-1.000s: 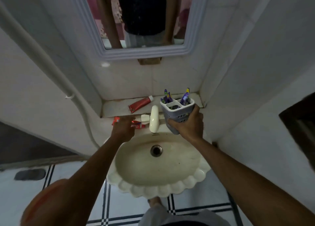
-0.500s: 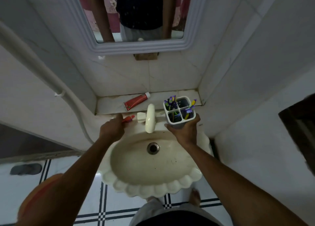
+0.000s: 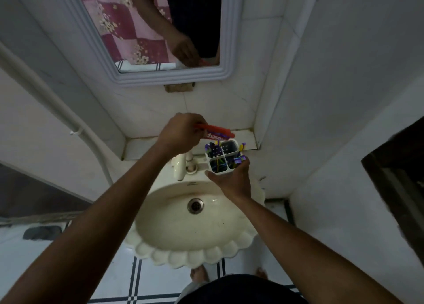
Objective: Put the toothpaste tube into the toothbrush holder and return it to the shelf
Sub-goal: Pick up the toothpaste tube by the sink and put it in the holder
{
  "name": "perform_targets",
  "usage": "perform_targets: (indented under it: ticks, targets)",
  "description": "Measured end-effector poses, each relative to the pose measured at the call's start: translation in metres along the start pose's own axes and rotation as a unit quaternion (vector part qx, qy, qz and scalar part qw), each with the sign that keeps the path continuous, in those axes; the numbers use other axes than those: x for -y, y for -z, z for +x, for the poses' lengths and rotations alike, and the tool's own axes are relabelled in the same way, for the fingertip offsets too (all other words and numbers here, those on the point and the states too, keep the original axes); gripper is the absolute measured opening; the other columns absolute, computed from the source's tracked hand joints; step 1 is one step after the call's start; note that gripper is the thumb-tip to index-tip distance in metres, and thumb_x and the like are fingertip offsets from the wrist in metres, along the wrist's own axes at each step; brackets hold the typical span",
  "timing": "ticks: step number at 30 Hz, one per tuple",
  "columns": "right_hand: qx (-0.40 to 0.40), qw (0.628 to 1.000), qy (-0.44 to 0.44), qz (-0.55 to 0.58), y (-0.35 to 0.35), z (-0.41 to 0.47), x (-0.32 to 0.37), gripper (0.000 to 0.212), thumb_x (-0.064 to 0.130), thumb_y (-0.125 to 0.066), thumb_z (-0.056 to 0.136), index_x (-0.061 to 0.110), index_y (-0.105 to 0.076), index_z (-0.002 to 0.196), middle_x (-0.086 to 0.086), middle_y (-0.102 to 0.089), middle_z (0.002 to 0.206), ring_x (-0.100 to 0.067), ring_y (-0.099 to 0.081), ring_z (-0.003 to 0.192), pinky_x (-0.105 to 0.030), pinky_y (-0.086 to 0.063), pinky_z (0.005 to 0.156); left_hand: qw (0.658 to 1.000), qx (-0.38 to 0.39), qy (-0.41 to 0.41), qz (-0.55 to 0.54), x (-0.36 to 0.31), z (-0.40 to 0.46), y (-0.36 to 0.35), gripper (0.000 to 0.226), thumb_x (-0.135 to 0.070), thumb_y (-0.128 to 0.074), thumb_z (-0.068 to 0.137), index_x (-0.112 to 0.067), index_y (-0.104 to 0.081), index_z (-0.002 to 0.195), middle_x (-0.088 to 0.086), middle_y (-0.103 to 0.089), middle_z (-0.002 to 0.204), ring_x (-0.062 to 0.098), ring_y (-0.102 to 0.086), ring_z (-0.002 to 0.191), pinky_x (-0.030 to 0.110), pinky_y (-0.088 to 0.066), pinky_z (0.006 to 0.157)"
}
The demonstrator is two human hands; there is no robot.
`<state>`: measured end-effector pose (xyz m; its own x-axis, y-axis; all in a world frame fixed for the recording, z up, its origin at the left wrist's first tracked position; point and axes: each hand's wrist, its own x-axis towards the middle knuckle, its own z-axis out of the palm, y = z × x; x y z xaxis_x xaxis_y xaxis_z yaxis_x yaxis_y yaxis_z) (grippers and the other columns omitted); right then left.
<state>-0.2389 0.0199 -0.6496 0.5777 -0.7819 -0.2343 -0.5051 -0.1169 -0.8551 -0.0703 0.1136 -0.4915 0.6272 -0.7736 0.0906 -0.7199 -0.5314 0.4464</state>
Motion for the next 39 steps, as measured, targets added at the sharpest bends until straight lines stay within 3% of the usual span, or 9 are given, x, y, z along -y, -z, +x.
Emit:
perform_targets:
  ticks: [6, 10, 14, 17, 20, 22, 26, 32, 39]
  targets:
    - [0.026, 0.999, 0.006, 0.025, 0.011, 0.005, -0.001, 0.134, 0.054, -0.107, 0.059, 0.017, -0.028, 0.161, -0.002, -0.057, 0.154, -0.024, -0.063, 0.14, -0.046, -0.058, 0.114, 0.992, 0.032, -0.011, 0.119, -0.035, 0.025, -0.03, 0.024, -0.018, -0.066, 0.099, -0.021, -0.077, 0.121, 0.009, -0.077, 0.109, 0.029, -0.072, 0.098, 0.038, -0.053, 0.074]
    - [0.029, 0.999, 0.006, 0.03, 0.015, 0.008, -0.002, 0.131, 0.053, -0.107, 0.058, 0.017, -0.031, 0.159, -0.001, -0.057, 0.153, -0.025, -0.062, 0.14, -0.048, -0.058, 0.113, 1.0, 0.012, -0.019, 0.014, -0.04, 0.025, -0.032, 0.031, -0.024, -0.074, 0.1, -0.018, -0.073, 0.13, 0.0, -0.079, 0.124, 0.02, -0.077, 0.1, 0.04, -0.062, 0.088]
    - [0.021, 0.999, 0.008, 0.025, 0.016, 0.011, -0.004, 0.127, 0.056, -0.107, 0.059, 0.017, -0.034, 0.155, -0.001, -0.061, 0.15, -0.026, -0.064, 0.138, -0.048, -0.059, 0.11, 0.994, -0.058, 0.028, -0.093, -0.022, 0.022, -0.029, 0.019, -0.029, -0.074, 0.102, -0.019, -0.078, 0.117, -0.008, -0.08, 0.109, 0.011, -0.078, 0.077, 0.03, -0.063, 0.075]
    - [0.004, 1.0, 0.015, 0.004, 0.015, 0.013, -0.002, 0.129, 0.063, -0.105, 0.057, 0.018, -0.034, 0.155, -0.003, -0.061, 0.149, -0.028, -0.064, 0.137, -0.049, -0.06, 0.107, 0.98, -0.096, 0.09, -0.148, 0.009, 0.017, -0.026, 0.014, -0.028, -0.075, 0.101, -0.018, -0.081, 0.108, -0.005, -0.08, 0.1, 0.013, -0.079, 0.08, 0.028, -0.065, 0.077]
    - [-0.013, 1.0, 0.021, -0.016, 0.014, 0.015, -0.002, 0.132, 0.07, -0.102, 0.055, 0.018, -0.034, 0.155, -0.004, -0.06, 0.147, -0.029, -0.061, 0.137, -0.051, -0.061, 0.104, 0.973, -0.105, 0.156, -0.135, 0.051, 0.005, -0.029, 0.014, -0.025, -0.075, 0.099, -0.016, -0.083, 0.107, -0.001, -0.082, 0.101, 0.009, -0.074, 0.083, 0.028, -0.06, 0.08]
    - [-0.015, 0.999, 0.025, -0.021, 0.012, 0.018, -0.005, 0.13, 0.069, -0.103, 0.055, 0.017, -0.035, 0.154, -0.005, -0.059, 0.146, -0.03, -0.061, 0.136, -0.051, -0.061, 0.104, 0.972, -0.086, 0.192, -0.102, 0.077, -0.008, -0.036, 0.016, -0.023, -0.075, 0.098, -0.014, -0.083, 0.109, 0.003, -0.082, 0.105, 0.011, -0.071, 0.086, 0.026, -0.054, 0.08]
    - [-0.03, 0.999, 0.028, -0.012, 0.003, 0.021, -0.007, 0.129, 0.071, -0.101, 0.052, 0.016, -0.038, 0.15, -0.005, -0.057, 0.144, -0.031, -0.061, 0.135, -0.051, -0.061, 0.104, 0.968, -0.039, 0.235, -0.073, 0.117, -0.028, -0.052, 0.02, -0.018, -0.071, 0.1, -0.01, -0.081, 0.115, 0.011, -0.081, 0.112, 0.03, -0.075, 0.103, 0.034, -0.055, 0.089]
    - [-0.023, 0.999, 0.032, 0.014, -0.003, 0.027, -0.01, 0.13, 0.076, -0.102, 0.05, 0.022, -0.037, 0.148, -0.002, -0.057, 0.144, -0.027, -0.064, 0.132, -0.05, -0.062, 0.105, 0.968, 0.048, 0.244, -0.028, 0.149, -0.018, -0.069, 0.03, -0.025, -0.064, 0.104, -0.013, -0.072, 0.131, 0.014, -0.076, 0.123, 0.037, -0.071, 0.113, 0.044, -0.058, 0.097]
    - [-0.037, 0.998, 0.03, 0.035, -0.011, 0.029, -0.009, 0.121, 0.087, -0.097, 0.043, 0.038, -0.036, 0.136, 0.016, -0.058, 0.135, 0.01, -0.061, 0.119, -0.019, -0.055, 0.094, 0.953, 0.156, 0.222, 0.135, 0.176, 0.017, -0.087, 0.07, -0.033, -0.06, 0.107, -0.015, -0.031, 0.168, 0.015, -0.053, 0.157, 0.036, -0.047, 0.146, 0.052, -0.039, 0.12]
